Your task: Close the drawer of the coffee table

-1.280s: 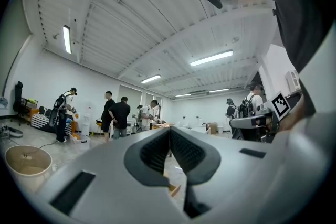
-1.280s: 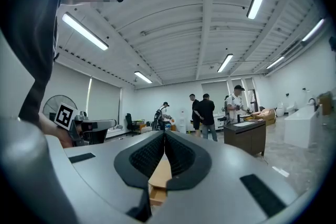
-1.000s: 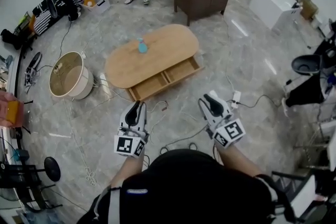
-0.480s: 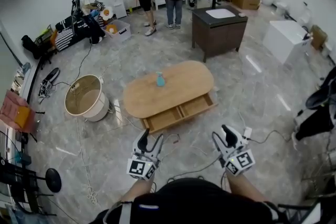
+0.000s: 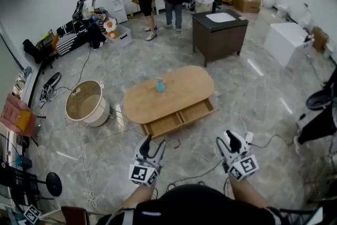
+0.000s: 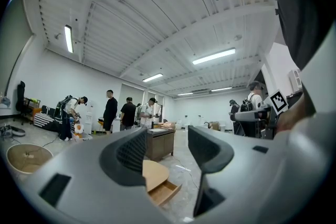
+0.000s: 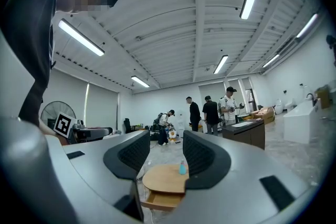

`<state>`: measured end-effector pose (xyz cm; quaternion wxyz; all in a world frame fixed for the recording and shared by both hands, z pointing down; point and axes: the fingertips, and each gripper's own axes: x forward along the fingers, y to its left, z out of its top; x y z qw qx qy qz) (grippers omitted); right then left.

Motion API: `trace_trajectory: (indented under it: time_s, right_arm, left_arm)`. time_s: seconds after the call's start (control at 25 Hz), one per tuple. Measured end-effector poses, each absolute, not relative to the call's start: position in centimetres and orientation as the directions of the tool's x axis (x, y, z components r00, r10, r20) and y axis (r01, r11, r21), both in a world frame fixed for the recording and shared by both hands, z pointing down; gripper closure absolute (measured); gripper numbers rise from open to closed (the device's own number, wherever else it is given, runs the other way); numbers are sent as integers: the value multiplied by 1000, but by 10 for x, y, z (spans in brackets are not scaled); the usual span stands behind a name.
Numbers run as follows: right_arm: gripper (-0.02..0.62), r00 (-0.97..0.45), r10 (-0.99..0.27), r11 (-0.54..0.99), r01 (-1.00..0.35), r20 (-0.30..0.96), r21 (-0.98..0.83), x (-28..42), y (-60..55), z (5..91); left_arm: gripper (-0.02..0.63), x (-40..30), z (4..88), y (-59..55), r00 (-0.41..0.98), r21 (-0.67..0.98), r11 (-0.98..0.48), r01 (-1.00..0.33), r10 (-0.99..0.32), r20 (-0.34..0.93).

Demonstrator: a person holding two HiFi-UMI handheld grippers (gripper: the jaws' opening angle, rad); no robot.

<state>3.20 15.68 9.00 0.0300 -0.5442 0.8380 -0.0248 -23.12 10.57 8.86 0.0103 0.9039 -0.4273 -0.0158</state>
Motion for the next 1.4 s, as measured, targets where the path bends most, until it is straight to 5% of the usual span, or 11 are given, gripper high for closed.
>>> trace_trajectory:
  time_s: [0.72,1.4]
  right_arm:
    - [425,-432,-902,431,-895,-16,-117,92,143,89]
    - [425,-282,-958,282,-959,59,-20,83,115,122]
  left_arm:
    - [380,-189,84,103,571,10,-571,-821,-821,-22]
    - [381,-218,134,58,627,42,-627,-778,-779,-16]
